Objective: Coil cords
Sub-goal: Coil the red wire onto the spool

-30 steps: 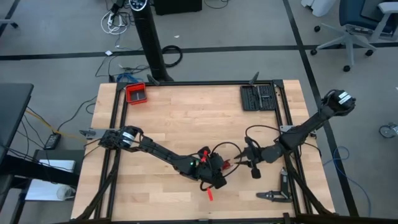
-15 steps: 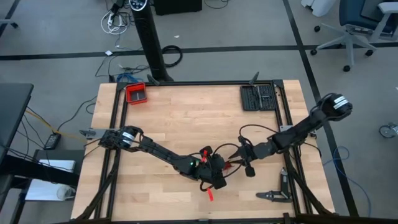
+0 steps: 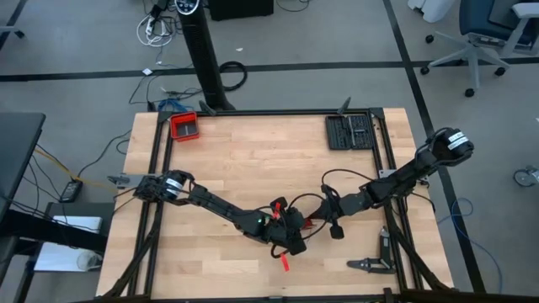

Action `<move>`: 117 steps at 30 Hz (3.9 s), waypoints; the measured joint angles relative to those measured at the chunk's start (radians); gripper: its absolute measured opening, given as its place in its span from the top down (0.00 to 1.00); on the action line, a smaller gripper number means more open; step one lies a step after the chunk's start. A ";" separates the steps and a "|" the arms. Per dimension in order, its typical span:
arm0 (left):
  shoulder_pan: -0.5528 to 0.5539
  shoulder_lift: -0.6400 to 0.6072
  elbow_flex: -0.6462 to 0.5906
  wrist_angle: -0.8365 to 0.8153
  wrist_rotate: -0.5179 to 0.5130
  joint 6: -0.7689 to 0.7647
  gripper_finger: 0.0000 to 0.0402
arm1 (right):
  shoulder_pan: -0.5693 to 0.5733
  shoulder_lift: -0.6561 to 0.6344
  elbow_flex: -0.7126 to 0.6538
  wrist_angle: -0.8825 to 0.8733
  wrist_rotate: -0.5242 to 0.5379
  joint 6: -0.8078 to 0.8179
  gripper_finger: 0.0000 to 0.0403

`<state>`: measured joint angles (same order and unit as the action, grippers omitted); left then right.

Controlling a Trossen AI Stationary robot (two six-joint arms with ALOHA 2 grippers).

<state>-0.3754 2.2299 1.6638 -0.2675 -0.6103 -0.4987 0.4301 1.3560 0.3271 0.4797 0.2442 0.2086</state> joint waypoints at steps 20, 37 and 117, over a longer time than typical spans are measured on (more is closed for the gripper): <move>-0.026 0.001 0.079 -0.198 -0.077 -0.029 0.76 | -0.001 0.001 0.000 -0.041 0.039 0.029 1.00; -0.076 0.059 0.107 0.097 0.163 -0.365 0.74 | -0.001 0.000 0.001 -0.058 0.089 0.046 1.00; 0.010 0.130 0.109 -0.162 0.206 -0.400 1.00 | 0.073 -0.116 0.000 -0.208 0.036 0.076 1.00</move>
<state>-0.3656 2.3604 1.7730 -0.4298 -0.4041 -0.8984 0.5034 1.2400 0.3271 0.2717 0.2805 0.2844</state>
